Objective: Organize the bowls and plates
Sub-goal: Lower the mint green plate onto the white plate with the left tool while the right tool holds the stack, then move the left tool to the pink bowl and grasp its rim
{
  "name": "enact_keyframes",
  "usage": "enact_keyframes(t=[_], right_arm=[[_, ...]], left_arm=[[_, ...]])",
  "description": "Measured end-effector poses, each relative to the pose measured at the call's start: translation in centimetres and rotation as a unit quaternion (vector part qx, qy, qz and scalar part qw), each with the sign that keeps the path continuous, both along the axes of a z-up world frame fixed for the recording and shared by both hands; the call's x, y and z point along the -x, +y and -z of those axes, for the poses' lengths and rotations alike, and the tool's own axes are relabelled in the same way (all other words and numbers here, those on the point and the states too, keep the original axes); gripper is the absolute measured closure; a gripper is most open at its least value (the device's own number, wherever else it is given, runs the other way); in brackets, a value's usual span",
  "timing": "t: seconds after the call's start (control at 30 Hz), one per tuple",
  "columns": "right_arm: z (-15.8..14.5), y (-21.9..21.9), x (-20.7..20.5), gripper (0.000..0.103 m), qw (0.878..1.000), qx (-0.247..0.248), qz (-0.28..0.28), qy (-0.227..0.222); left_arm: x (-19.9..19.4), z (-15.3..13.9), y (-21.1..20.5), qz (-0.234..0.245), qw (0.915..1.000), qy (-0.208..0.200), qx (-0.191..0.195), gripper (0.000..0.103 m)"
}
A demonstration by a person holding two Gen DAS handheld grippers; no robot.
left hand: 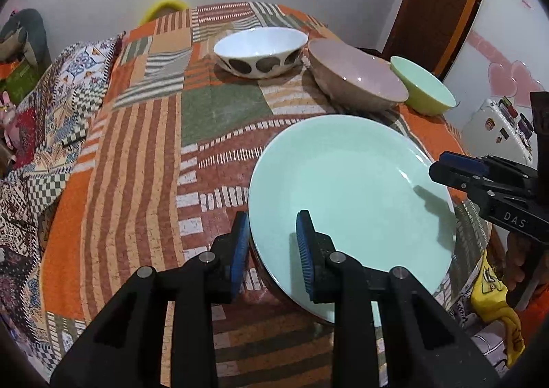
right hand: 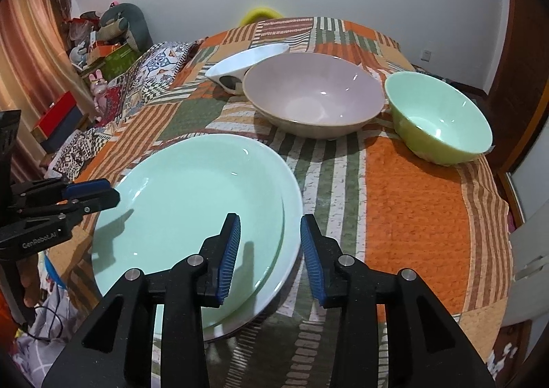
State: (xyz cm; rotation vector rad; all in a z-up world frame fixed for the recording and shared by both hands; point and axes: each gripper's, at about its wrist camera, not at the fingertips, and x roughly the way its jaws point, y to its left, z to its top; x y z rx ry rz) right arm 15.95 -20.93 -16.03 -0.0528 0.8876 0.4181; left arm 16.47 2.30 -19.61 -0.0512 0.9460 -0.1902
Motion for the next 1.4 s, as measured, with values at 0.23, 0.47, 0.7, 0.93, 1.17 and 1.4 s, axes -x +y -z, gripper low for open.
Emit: enact_keyframes(t=[0.23, 0.47, 0.7, 0.93, 1.17, 1.4], right_arm=[[-1.2, -0.9, 0.2, 0.069, 1.000, -0.015, 0.006, -0.012], [-2.6, -2.1, -0.5, 0.050, 0.999, -0.027, 0.023, -0.038], [-4.0, -3.2, -2.7, 0.048, 0.997, -0.038, 0.033, -0.055], [-3.2, -3.7, -5.3, 0.048, 0.996, -0.041, 0.050, -0.066], [-1.5, -4.1, -7.5, 0.048, 0.996, -0.063, 0.047, -0.037], [-0.9, -4.4, -9.2, 0.050, 0.996, -0.068, 0.049, -0.019]], left_arm=[[-0.2, -2.0, 0.0, -0.003, 0.9998, -0.019, -0.002, 0.073], [-1.1, -5.1, -1.0, 0.001, 0.9986, -0.053, 0.002, 0.058], [-4.1, -7.3, -3.1, 0.036, 0.9961, -0.077, 0.022, 0.043], [-9.4, -6.0, -5.2, 0.045, 0.9968, -0.060, 0.028, 0.043], [-14.1, -4.0, -6.5, 0.040, 0.9976, -0.040, 0.039, 0.043], [-17.4, -2.3, -6.9, 0.036, 0.9982, -0.028, 0.039, 0.049]])
